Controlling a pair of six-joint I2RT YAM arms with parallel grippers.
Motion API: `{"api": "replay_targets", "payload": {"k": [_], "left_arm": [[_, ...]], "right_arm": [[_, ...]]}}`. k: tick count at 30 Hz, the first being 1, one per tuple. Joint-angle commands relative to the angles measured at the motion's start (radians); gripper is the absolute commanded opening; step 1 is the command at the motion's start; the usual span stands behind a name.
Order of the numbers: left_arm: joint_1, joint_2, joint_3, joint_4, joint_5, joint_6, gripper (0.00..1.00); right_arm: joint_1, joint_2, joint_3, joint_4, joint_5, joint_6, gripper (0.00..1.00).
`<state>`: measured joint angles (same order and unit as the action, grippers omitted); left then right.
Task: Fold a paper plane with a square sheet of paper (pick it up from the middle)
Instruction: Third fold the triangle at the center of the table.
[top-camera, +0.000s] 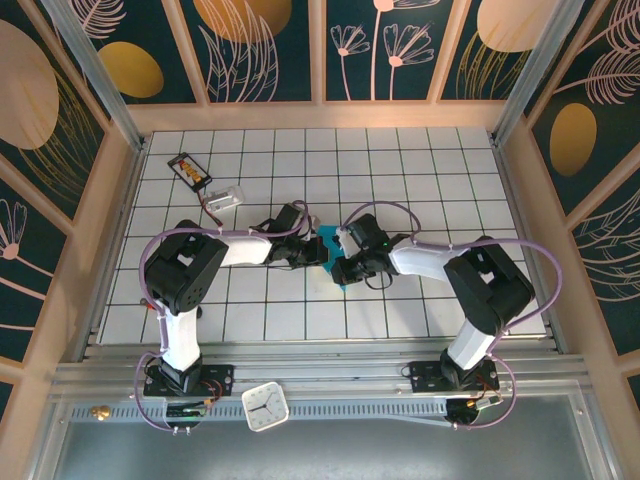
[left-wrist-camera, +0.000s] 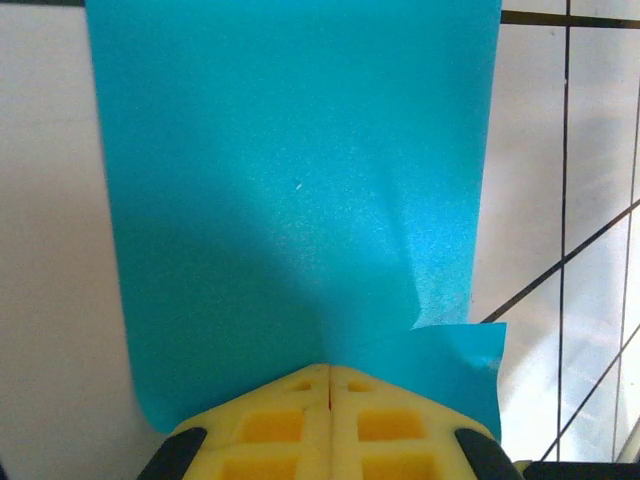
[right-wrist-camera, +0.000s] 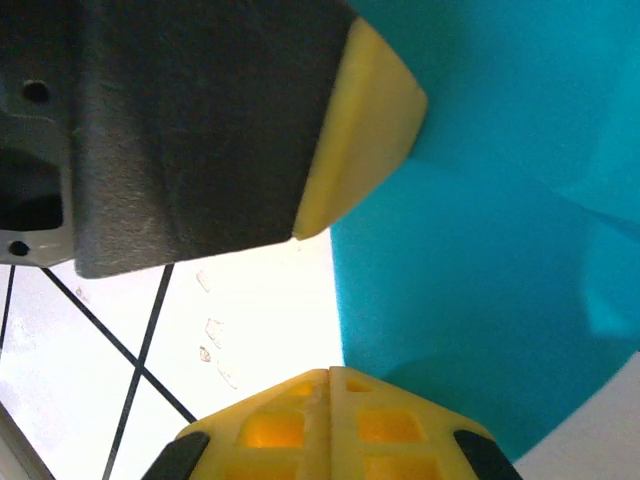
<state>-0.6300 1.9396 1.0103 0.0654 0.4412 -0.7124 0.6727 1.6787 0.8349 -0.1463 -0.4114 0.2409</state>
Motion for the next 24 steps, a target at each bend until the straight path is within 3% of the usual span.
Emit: {"api": "replay_targets", "payload": {"k": [1,15,24], "left_arm": [[0.009,0.053,-0.010,-0.147,-0.096,0.032,0.00],[0.009,0.058,0.024,-0.182,-0.117,0.061,0.00],[0.014,0.067,0.030,-0.199,-0.148,0.082,0.00]], "right_arm": [[-0.007,0.022,-0.020,-0.008,0.016,-0.028,0.04],[-0.003,0.040,-0.064,-0.044,0.036,-0.019,0.01],[0.027,0.018,-0.111,-0.122,0.023,0.065,0.00]]}}
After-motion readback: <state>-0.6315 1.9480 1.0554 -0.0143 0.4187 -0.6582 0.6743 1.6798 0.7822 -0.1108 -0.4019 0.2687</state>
